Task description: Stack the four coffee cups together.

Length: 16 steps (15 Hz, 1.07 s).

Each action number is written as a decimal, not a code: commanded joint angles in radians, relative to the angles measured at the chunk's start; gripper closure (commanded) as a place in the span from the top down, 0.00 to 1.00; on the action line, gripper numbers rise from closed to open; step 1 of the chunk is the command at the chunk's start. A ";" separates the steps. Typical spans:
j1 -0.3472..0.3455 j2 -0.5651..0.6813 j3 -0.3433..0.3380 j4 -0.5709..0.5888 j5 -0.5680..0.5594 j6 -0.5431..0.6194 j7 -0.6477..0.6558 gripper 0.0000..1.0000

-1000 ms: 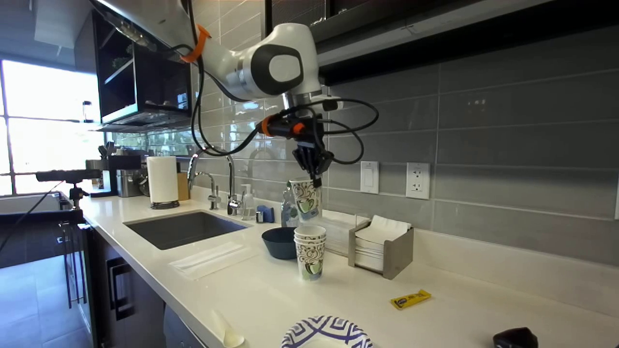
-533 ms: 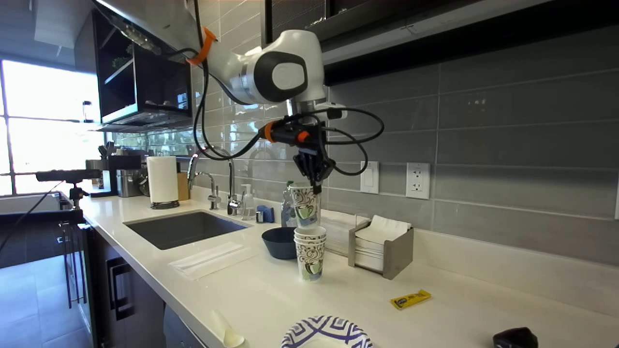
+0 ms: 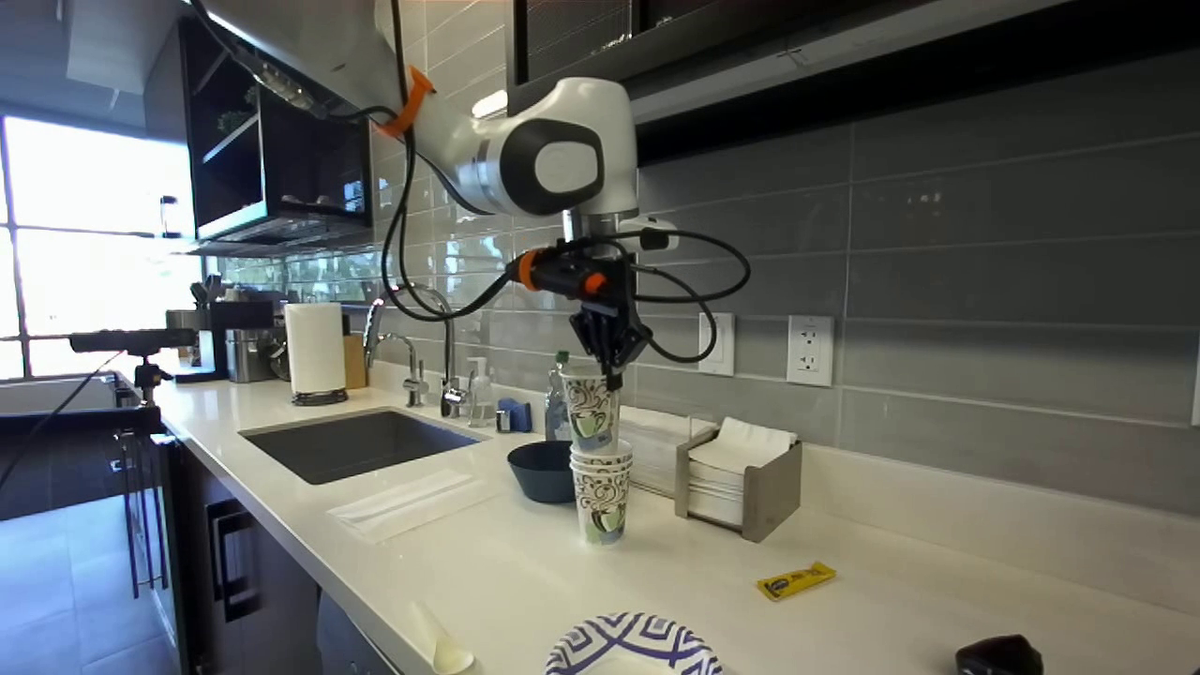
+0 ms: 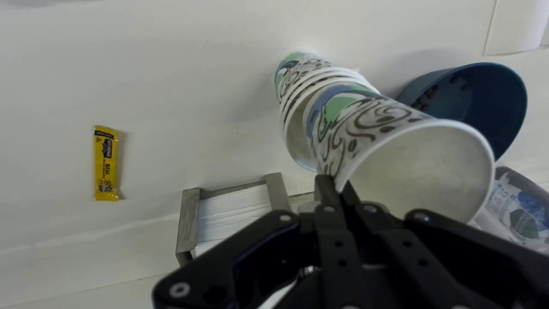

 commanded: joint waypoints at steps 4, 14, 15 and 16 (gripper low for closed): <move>-0.006 0.038 -0.006 0.031 0.053 -0.016 -0.049 0.29; -0.007 -0.012 -0.008 -0.006 0.080 -0.015 -0.080 0.99; -0.007 -0.031 -0.011 -0.021 0.092 -0.010 -0.099 1.00; -0.007 -0.052 -0.015 -0.038 0.109 -0.009 -0.127 1.00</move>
